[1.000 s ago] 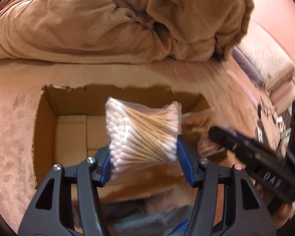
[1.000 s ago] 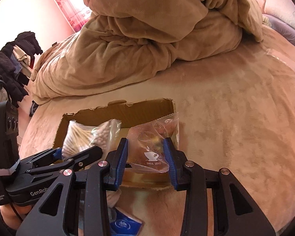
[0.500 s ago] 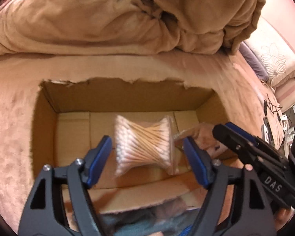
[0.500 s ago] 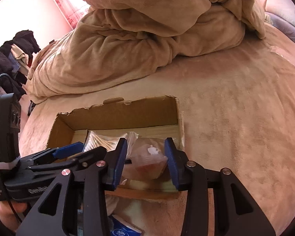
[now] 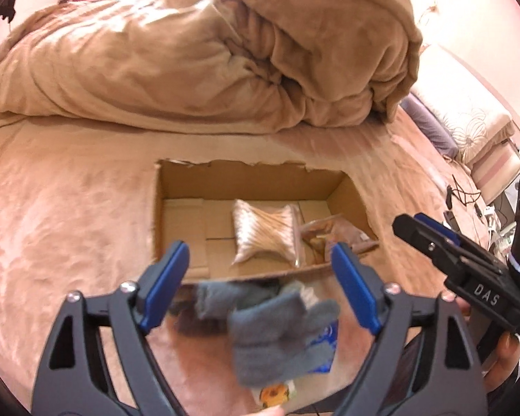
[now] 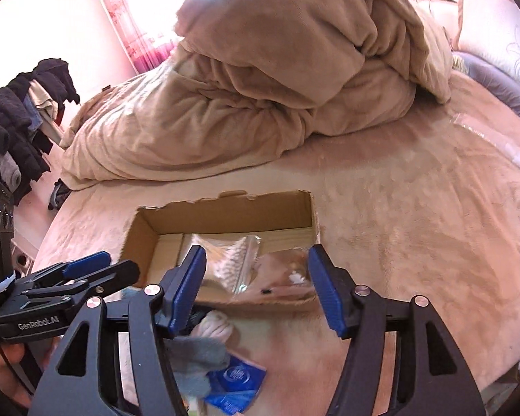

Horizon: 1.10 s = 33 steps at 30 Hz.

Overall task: Organize objects
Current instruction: 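Carry both bags over the box and open both tools to drop them inside, then grasp the grey knit gloves with the right tool and lift them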

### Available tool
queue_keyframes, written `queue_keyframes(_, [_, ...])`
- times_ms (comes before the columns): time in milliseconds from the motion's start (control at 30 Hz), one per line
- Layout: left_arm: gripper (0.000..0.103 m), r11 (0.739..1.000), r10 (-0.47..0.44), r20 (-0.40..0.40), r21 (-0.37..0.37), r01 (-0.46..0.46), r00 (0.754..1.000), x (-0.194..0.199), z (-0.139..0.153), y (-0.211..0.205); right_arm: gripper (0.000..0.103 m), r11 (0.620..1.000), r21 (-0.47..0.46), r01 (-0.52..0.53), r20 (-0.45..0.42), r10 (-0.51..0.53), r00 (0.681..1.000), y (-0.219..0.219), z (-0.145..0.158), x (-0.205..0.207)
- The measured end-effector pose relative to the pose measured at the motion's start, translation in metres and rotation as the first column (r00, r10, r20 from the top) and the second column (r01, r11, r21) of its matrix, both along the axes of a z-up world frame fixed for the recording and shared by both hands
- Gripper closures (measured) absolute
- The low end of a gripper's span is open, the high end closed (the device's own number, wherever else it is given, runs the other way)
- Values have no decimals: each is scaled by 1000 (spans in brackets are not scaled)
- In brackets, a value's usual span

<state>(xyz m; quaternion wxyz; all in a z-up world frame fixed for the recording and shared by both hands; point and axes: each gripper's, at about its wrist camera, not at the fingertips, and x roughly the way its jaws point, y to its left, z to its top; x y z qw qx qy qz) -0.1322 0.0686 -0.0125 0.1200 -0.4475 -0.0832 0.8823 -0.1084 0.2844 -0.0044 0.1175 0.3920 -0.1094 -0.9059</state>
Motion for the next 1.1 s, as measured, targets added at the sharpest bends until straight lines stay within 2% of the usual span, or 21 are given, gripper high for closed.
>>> queue_keyframes(233, [12,998,53,-39,-15,-54,998,44,13,-28,37,999,32,-30,-23,31,999,-19,16,33])
queue_keyframes(500, [6,993,118,-48,-24,-119,992,85,3,-64,37,995,65,-71,-18,72,997,-43,17,61])
queue_keyframes(833, [1,982,191,-60,7,-191,980,112,-19,-112,37,986,118,-118,12,117,993,-82,-2,77])
queue_keyframes(1100, [1,972,234,-36,-17,-235,971,120,-46,-138,37,973,147,-180,56,174,983,-119,-34,74])
